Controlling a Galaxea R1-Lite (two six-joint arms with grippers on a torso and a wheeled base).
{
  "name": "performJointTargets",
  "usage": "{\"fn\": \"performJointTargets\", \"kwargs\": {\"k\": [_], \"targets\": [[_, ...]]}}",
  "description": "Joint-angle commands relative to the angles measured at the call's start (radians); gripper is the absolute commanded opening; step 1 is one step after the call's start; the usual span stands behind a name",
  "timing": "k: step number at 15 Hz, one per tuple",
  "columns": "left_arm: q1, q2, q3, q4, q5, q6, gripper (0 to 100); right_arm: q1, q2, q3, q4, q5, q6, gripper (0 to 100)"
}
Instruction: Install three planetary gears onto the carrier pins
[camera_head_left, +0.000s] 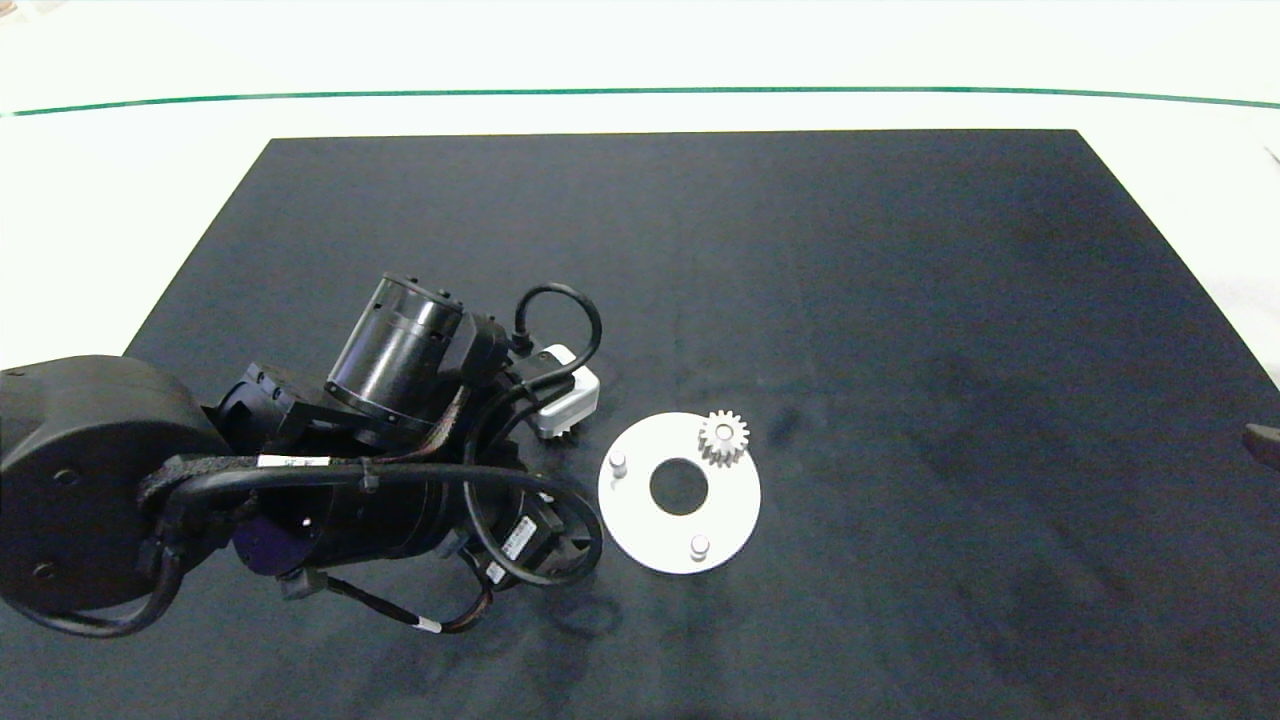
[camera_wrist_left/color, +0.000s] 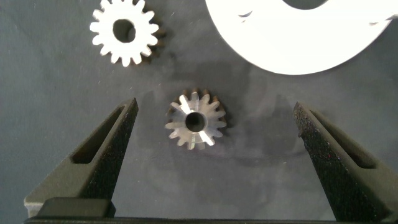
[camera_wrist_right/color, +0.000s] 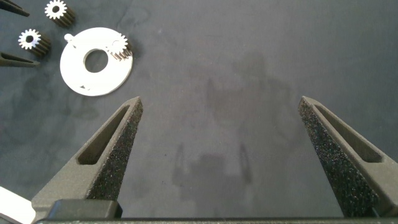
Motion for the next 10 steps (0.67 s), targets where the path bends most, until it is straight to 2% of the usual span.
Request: {"fn": "performJointTargets", "kwargs": {"k": [1,3,7,10], "targets": [[0.020,0.001,0.004,0.000,-0.016,0.003,100,0.000,0.000,0.000,0.001,0.000,-0.002,100],[0.027,0.001,0.004,0.000,-0.042,0.002,100,0.002,0.000,0.000,0.001,0.000,-0.002,100],[0.031,0.017,0.007,-0.004,-0.044,0.002,100,0.002,0.000,0.000,0.001,0.000,-0.002,100],[0.032,0.033,0.013,-0.045,-0.042,0.002,100,0.000,0.000,0.000,0.001,0.000,-0.002,100]]}}
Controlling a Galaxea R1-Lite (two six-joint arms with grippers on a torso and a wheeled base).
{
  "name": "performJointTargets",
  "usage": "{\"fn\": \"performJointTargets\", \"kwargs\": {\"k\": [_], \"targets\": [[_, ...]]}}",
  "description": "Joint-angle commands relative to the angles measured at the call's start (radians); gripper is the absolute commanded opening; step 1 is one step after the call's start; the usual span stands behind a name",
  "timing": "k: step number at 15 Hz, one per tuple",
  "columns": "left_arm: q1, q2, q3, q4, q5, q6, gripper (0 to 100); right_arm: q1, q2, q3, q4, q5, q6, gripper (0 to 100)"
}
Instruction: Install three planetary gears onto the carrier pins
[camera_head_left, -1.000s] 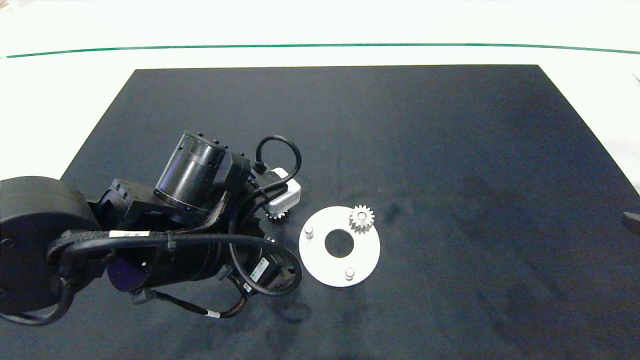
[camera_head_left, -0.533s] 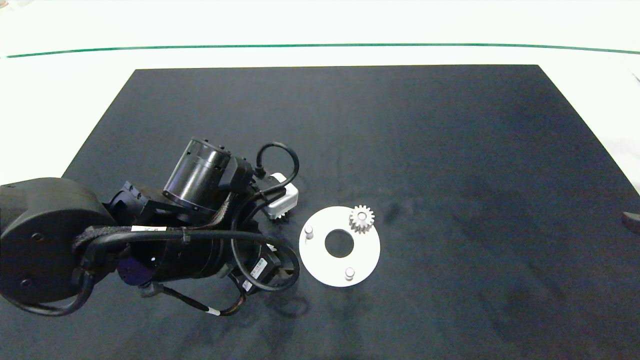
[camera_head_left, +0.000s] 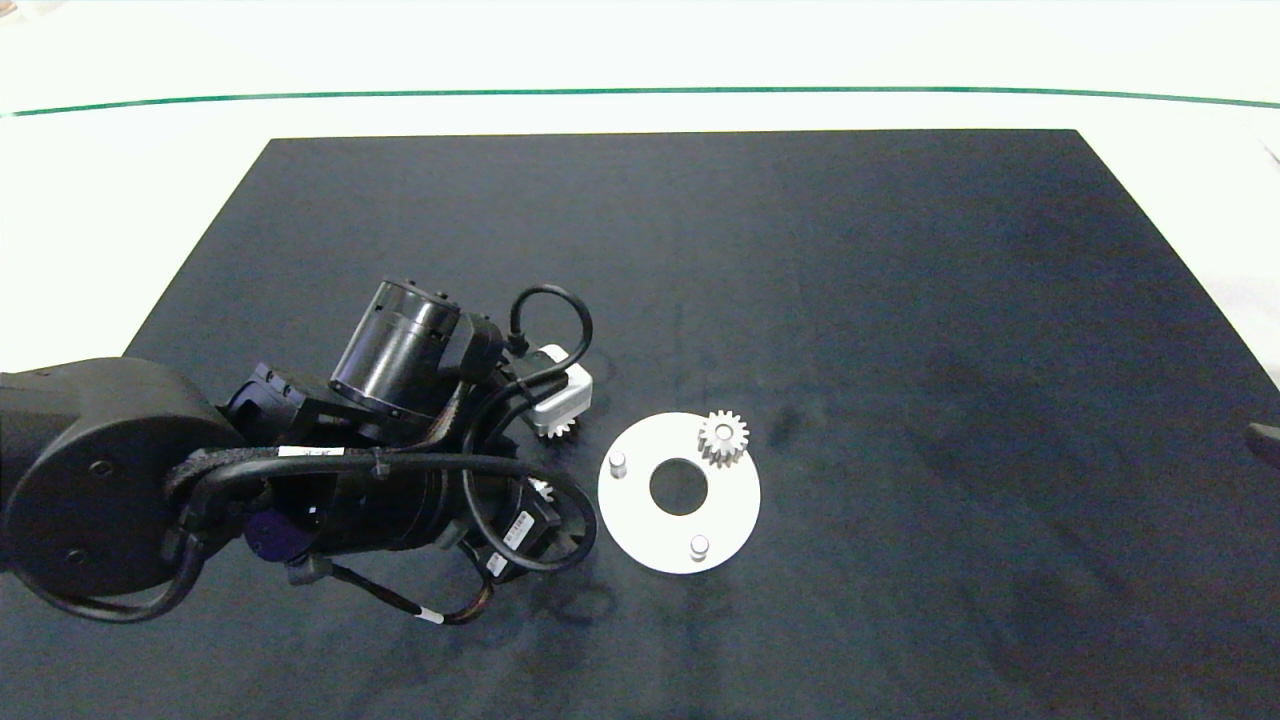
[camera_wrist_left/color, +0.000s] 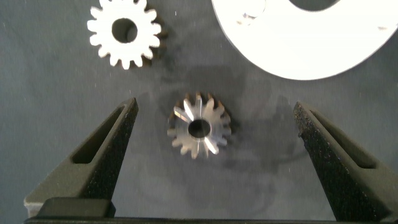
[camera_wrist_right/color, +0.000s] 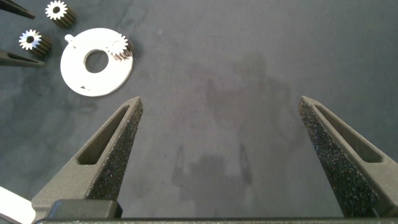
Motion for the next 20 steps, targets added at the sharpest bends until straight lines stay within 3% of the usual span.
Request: {"fn": "performJointTargets", "kwargs": {"k": [1,10,14,20], "targets": [[0.001,0.016,0.007,-0.017,0.003,0.005,100,0.000,0.002,-0.002,0.002,0.000,0.000,100],[0.004,0.016,0.021,-0.020,0.003,0.002,100,0.002,0.002,0.000,0.002,0.000,-0.002,100],[0.004,0.018,0.055,-0.072,0.003,0.004,100,0.002,0.001,0.000,0.002,0.000,-0.002,100],[0.021,0.019,0.061,-0.081,0.000,0.005,89,0.002,0.001,0.000,0.002,0.000,-0.002,100]]}}
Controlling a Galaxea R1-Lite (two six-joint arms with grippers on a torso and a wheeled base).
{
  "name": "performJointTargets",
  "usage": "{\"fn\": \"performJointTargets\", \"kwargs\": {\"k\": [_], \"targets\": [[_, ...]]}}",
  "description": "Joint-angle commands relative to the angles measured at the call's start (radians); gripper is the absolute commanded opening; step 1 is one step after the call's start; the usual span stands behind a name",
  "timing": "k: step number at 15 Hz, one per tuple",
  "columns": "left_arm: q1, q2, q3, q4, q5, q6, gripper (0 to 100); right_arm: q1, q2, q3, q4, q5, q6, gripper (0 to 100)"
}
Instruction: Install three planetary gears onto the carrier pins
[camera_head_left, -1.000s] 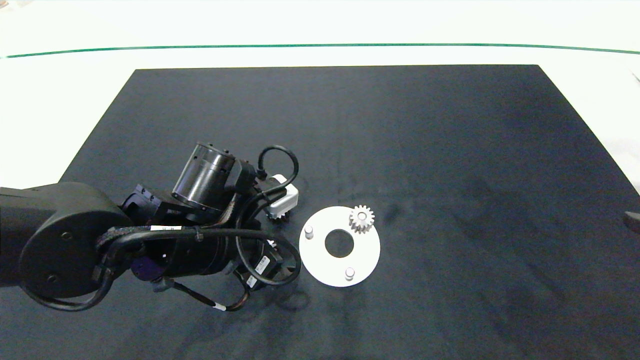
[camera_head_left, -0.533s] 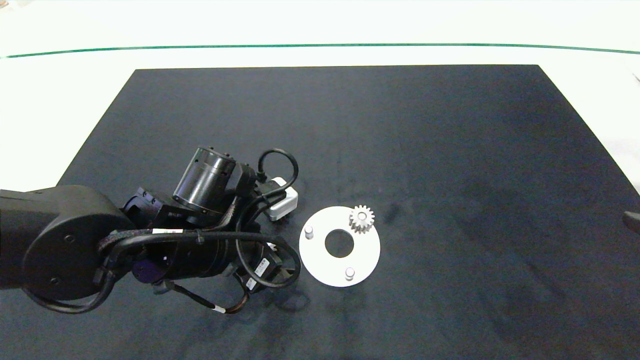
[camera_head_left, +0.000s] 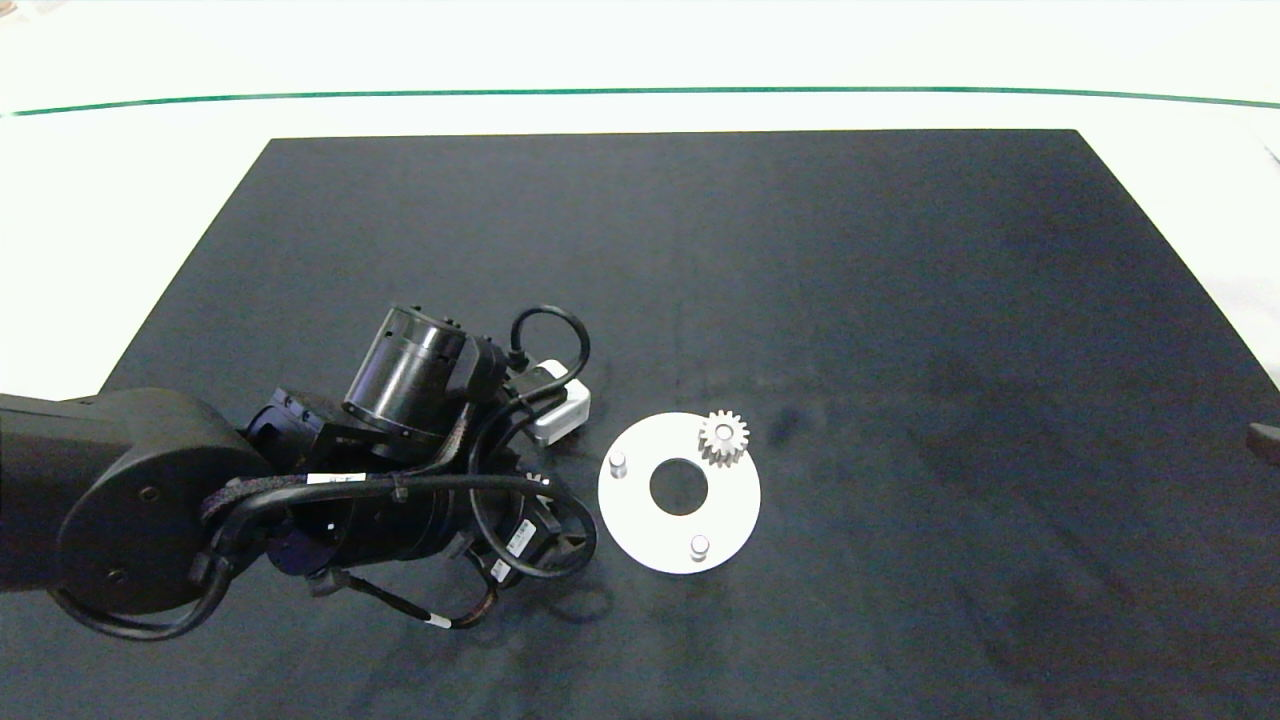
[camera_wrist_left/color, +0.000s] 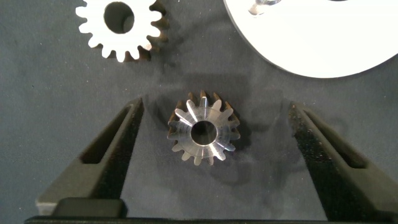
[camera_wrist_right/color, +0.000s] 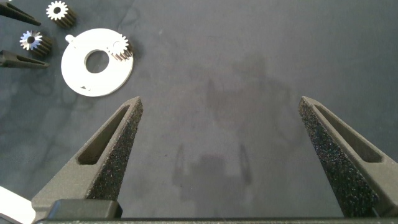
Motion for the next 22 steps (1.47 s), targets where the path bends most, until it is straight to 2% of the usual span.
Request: {"fn": "performJointTargets", "kwargs": {"k": [1,22], "targets": [[0.003,-0.003,0.001,0.001,0.000,0.002,86,0.000,0.002,0.000,0.002,0.000,-0.002,100],[0.003,-0.003,0.016,-0.003,0.002,0.013,44,0.000,-0.010,0.000,0.002,0.003,-0.002,100]]}}
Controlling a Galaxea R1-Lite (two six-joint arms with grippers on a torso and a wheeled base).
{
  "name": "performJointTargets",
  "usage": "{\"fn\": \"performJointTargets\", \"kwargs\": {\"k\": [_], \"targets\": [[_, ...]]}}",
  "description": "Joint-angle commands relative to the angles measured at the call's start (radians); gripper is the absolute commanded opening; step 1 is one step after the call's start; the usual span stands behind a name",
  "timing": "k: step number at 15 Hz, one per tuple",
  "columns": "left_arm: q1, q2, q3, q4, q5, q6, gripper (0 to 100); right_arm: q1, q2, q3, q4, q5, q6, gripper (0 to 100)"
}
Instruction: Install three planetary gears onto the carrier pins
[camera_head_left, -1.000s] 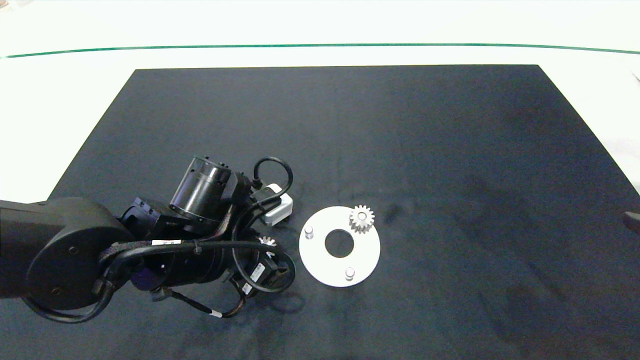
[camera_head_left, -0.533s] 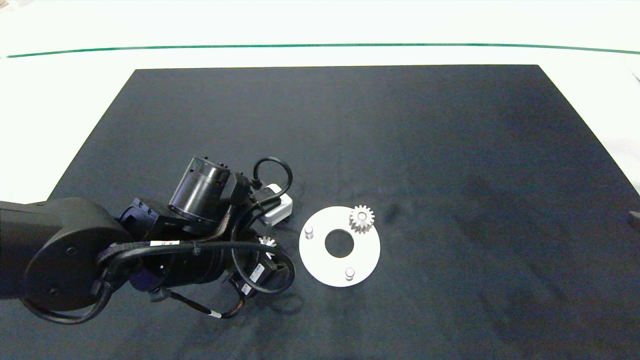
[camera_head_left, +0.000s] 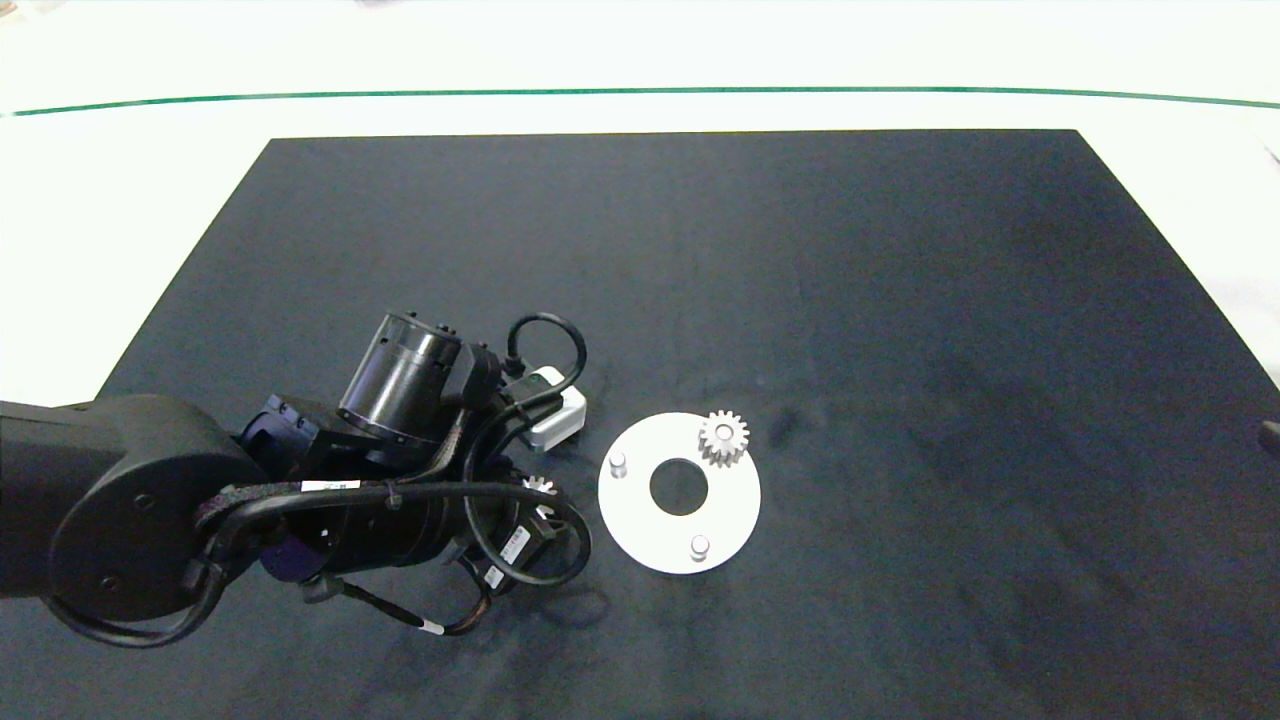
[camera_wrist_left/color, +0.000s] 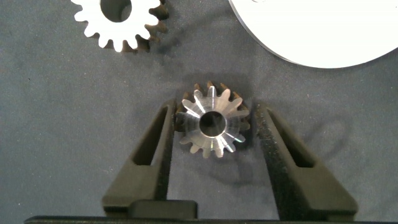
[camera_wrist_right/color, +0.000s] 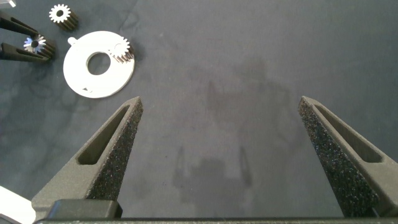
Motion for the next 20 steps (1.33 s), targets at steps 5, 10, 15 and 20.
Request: {"fn": "performJointTargets", "kwargs": {"k": [5,10,15,20], "targets": [[0.000,-0.001,-0.003,-0.001,0.000,0.002,35,0.000,0.001,0.001,0.002,-0.001,-0.002,100],[0.000,0.002,0.005,0.001,0.002,0.001,24,0.000,0.000,0.001,0.002,-0.001,0.000,100],[0.002,-0.016,-0.018,0.001,0.003,-0.002,22,0.000,0.001,0.001,0.002,-0.001,0.000,100],[-0.006,-0.073,-0.020,0.005,0.005,0.001,22,0.000,0.000,0.000,0.002,-0.001,-0.002,100]]}}
